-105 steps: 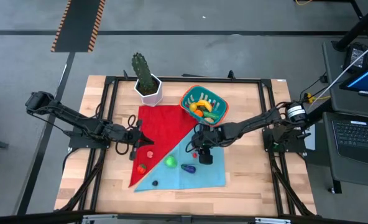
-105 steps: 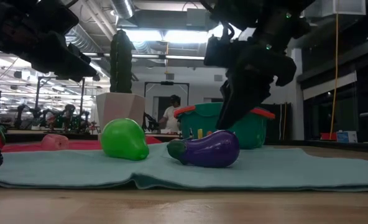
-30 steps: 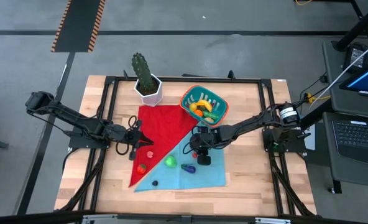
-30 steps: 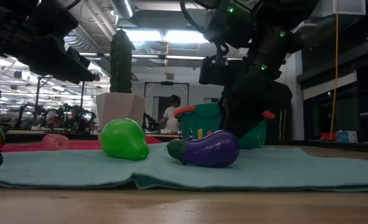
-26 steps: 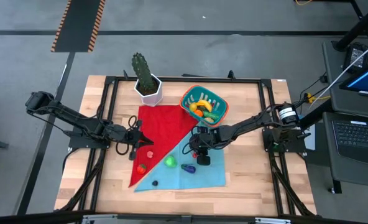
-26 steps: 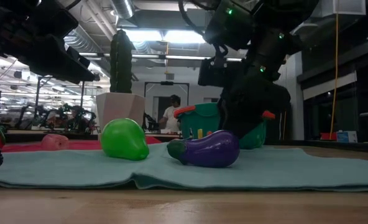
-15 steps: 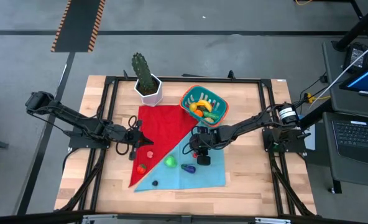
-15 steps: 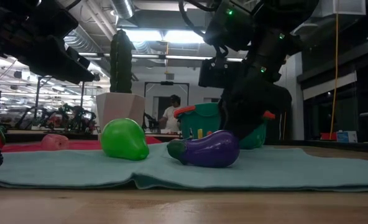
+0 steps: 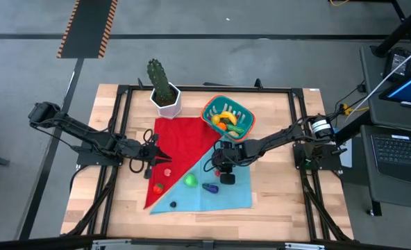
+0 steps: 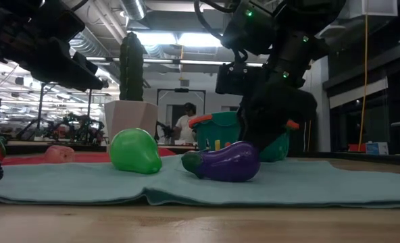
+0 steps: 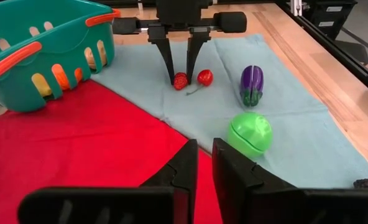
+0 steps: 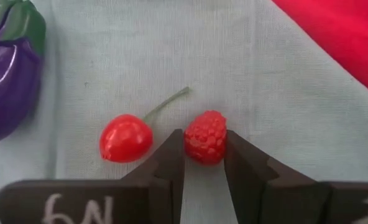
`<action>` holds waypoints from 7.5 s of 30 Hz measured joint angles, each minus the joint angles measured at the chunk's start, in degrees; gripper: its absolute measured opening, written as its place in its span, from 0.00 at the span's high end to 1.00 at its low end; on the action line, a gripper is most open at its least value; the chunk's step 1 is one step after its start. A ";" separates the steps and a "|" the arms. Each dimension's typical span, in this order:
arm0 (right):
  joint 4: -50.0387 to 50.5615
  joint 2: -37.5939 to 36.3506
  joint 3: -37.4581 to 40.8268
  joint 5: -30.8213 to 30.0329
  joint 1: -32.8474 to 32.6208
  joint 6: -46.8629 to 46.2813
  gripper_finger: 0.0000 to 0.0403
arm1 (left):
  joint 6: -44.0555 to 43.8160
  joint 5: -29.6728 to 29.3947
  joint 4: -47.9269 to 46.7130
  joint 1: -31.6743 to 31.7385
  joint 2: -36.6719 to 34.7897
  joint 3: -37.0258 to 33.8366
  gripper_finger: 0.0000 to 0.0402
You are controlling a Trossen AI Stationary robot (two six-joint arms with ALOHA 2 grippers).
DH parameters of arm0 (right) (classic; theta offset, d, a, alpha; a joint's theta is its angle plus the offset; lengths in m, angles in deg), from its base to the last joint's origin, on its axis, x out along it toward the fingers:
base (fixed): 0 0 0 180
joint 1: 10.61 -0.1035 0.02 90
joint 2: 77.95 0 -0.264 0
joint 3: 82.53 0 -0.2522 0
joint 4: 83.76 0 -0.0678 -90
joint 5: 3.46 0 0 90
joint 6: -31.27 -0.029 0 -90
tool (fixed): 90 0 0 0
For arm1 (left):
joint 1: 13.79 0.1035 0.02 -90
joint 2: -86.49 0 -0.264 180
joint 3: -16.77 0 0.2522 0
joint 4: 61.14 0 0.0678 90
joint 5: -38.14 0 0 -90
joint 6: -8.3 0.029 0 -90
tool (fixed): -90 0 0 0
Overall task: Pick and placing Produce into tupperware
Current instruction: Put the red raspberry into the blue basket, then put the pink peach into the blue basket
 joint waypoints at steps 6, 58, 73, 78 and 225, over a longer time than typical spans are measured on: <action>1.38 -0.02 -0.74 0.31 0.10 0.02 0.77 | 0.01 0.00 -0.10 0.00 0.00 0.00 0.87; 15.30 -3.45 -10.29 1.04 4.05 -1.27 0.77 | 0.01 0.00 -0.10 -0.02 -0.02 0.00 0.94; -0.41 -23.66 8.23 -2.09 4.05 -2.78 0.78 | 0.00 0.02 -0.04 -0.01 -0.02 0.00 0.87; -14.47 -32.73 19.86 -2.09 4.05 -2.82 0.78 | 0.00 0.00 0.35 0.00 -0.02 0.00 0.86; -0.66 -29.32 8.60 7.64 28.77 7.33 0.44 | 3.43 0.00 0.35 14.45 -0.02 0.00 0.78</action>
